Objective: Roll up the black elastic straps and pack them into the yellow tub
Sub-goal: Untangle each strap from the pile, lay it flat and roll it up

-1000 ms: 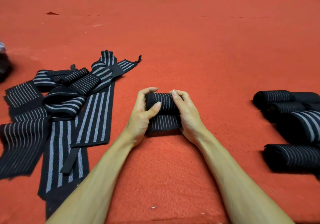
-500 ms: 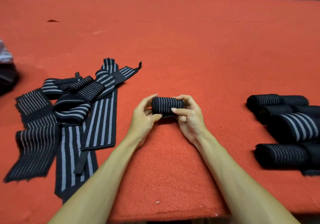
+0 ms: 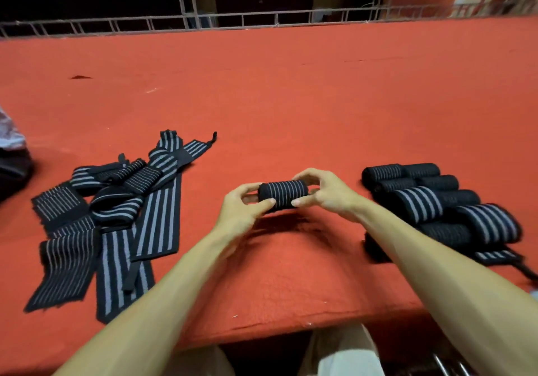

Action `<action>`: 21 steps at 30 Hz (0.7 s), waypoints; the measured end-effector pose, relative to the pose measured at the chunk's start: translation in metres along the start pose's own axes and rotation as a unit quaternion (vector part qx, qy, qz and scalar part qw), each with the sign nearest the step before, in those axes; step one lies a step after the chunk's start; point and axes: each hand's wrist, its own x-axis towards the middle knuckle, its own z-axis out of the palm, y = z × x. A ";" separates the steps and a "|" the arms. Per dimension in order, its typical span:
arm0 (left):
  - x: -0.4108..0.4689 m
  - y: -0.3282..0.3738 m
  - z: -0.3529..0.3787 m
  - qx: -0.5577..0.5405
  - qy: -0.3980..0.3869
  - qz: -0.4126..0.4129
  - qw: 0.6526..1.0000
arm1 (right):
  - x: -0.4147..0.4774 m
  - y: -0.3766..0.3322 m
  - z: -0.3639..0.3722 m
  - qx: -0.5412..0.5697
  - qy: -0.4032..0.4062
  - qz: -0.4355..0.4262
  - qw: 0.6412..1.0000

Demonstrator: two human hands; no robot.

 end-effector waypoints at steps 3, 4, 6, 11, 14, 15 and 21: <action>-0.007 0.012 0.032 0.012 -0.035 0.009 0.999 | -0.019 -0.006 -0.046 -0.125 -0.045 0.038 0.990; -0.010 0.015 0.045 0.007 -0.045 0.003 0.999 | -0.024 -0.005 -0.062 -0.159 -0.046 0.042 0.985; -0.016 0.017 0.068 -0.015 -0.062 -0.020 0.998 | -0.033 -0.003 -0.088 -0.172 -0.023 0.051 0.983; -0.025 0.009 0.116 -0.063 -0.112 -0.080 0.989 | -0.051 0.010 -0.130 -0.163 0.118 0.070 0.977; -0.025 0.002 0.134 -0.036 -0.142 -0.087 0.985 | -0.053 0.017 -0.137 -0.160 0.146 0.074 0.973; -0.025 0.001 0.138 -0.021 -0.154 -0.081 0.985 | -0.053 0.019 -0.138 -0.158 0.150 0.072 0.973; -0.019 -0.011 0.150 0.087 -0.154 -0.016 0.984 | -0.045 0.026 -0.130 -0.167 0.143 0.061 0.974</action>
